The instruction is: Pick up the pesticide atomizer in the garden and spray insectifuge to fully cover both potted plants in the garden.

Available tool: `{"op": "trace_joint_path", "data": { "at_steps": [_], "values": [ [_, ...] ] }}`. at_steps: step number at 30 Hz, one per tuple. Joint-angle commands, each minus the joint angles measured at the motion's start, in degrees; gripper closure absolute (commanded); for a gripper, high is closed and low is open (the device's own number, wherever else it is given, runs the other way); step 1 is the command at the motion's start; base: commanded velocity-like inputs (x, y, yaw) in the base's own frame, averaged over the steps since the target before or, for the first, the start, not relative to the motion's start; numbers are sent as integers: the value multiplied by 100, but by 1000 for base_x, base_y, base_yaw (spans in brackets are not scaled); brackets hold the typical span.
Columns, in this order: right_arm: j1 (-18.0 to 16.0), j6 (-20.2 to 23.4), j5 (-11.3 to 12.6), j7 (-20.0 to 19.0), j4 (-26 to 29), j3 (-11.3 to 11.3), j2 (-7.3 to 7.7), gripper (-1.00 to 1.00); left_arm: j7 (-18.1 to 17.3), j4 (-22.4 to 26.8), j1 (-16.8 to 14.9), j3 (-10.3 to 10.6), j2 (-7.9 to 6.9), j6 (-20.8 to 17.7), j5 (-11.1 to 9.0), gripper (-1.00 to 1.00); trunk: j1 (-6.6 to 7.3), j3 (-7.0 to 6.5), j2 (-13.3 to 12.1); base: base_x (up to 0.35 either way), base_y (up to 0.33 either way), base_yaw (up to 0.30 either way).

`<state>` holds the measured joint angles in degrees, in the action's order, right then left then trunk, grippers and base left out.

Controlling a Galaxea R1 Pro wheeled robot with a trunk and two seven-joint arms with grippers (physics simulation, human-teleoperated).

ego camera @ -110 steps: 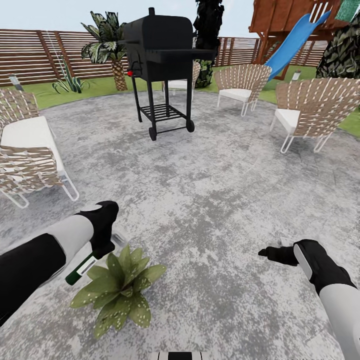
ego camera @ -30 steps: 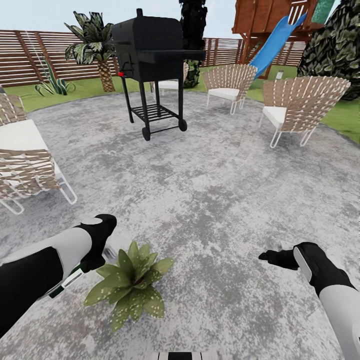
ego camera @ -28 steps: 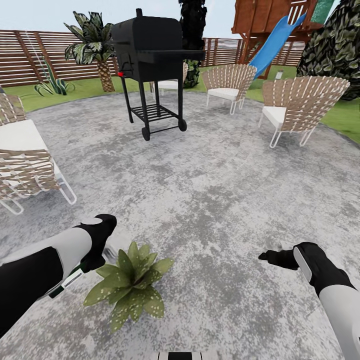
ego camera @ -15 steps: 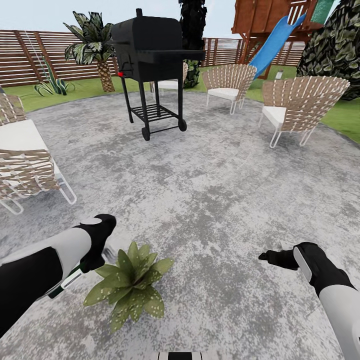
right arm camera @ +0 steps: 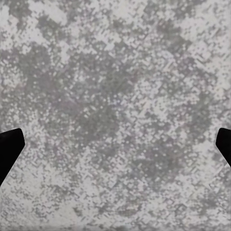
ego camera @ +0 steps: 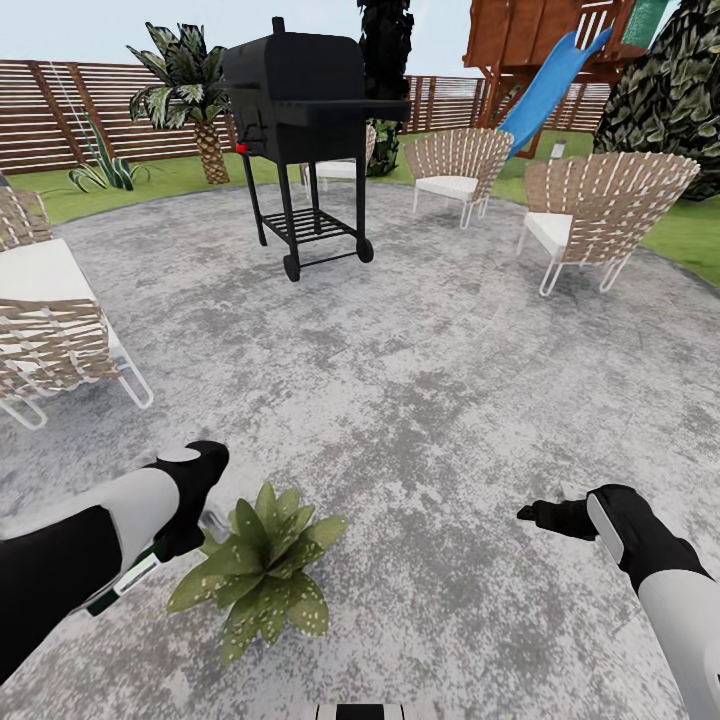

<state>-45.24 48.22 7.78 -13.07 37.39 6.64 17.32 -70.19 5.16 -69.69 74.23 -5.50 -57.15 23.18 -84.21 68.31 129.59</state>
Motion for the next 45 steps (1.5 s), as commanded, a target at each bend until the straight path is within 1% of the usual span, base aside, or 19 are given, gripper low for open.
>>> {"op": "trace_joint_path", "data": {
  "at_steps": [1, 4, 7, 9, 15, 18, 20, 21, 22, 23, 24, 27, 31, 34, 36, 40, 41, 42, 45],
  "values": [
    [-2, 29, 22, -3, 5, 13, -1, -100, -53, 20, -4, -9, 4, -42, 64, 100, 1, 4, 2, 0, 0, 0],
    [-2, 29, 22, -3, 5, 13, -1, -100, -55, 25, -60, -71, 21, -42, 64, 100, 1, 4, 2, 0, 0, 0],
    [-2, 29, 22, -3, 5, 13, -1, -100, -62, 28, -305, -115, 56, -47, 66, 100, 1, 4, 2, 0, 0, 0],
    [-2, 29, 22, -3, 5, 13, -1, -100, -63, 29, -376, -118, 85, -47, 70, 100, 1, 4, 2, 0, 0, 0],
    [-2, 29, 22, -3, 5, 13, -1, -100, -64, 21, -429, -121, 103, -48, 73, 100, 1, 4, 2, 0, 0, 0],
    [-2, 29, 22, -3, 5, 13, -1, -100, -52, 28, -320, -124, 88, -46, 66, 100, 1, 4, 2, 0, 0, 0],
    [-2, 29, 22, -3, 5, 13, -1, -100, -49, 29, -164, -126, 78, -45, 65, 100, 1, 4, 2, 0, 0, 0],
    [-2, 29, 22, -3, 5, 13, -1, -100, -53, 32, -9, -128, 63, -43, 64, 100, 1, 4, 2, 0, 0, 0],
    [-2, 29, 22, -3, 5, 13, -1, -100, -57, 29, 26, -128, 56, -42, 64, 100, 1, 4, 2, 0, 0, 0],
    [-2, 29, 22, -3, 5, 13, -1, -100, -61, 22, 68, -128, 36, -42, 64, 100, 1, 4, 2, 0, 0, 0],
    [-2, 29, 22, -3, 5, 13, -1, -100, -63, 17, 111, -128, -36, -42, 64, 100, 1, 4, 2, 0, 0, 0],
    [-2, 29, 22, -3, 5, 13, -1, -100, -69, 12, 171, -128, -369, -42, 62, 100, 1, 4, 2, 0, 0, 0],
    [-2, 29, 22, -3, 5, 13, -1, -100, -73, 12, 183, -143, -628, -42, 56, 100, 1, 4, 2, 0, 0, 0],
    [-2, 29, 22, -3, 5, 10, -1, -100, -73, 12, 179, -154, -680, -42, 56, 100, 1, 4, 2, 0, 0, 0],
    [-2, 29, 22, -3, 5, 12, -1, -100, -78, 12, 177, -200, -689, -40, 56, 100, 1, 4, 2, 0, 0, 0],
    [-2, 29, 22, -3, 5, 9, -1, -100, -55, 25, 175, -587, -677, -39, 56, 100, 1, 4, 2, 0, 0, 0],
    [-2, 29, 22, -3, 5, 9, -1, -100, -50, 27, 175, -732, -674, -41, 61, 100, 1, 4, 2, 0, 0, 0],
    [-2, 29, 22, -3, 5, 8, -1, -100, -49, 32, 175, -775, -664, -41, 60, 100, 1, 4, 2, 0, 0, 0],
    [-2, 29, 22, -3, 5, 5, -1, -100, -48, 42, 172, -798, -644, -42, 62, 100, 1, 4, 2, 0, 0, 0]
  ]
}}
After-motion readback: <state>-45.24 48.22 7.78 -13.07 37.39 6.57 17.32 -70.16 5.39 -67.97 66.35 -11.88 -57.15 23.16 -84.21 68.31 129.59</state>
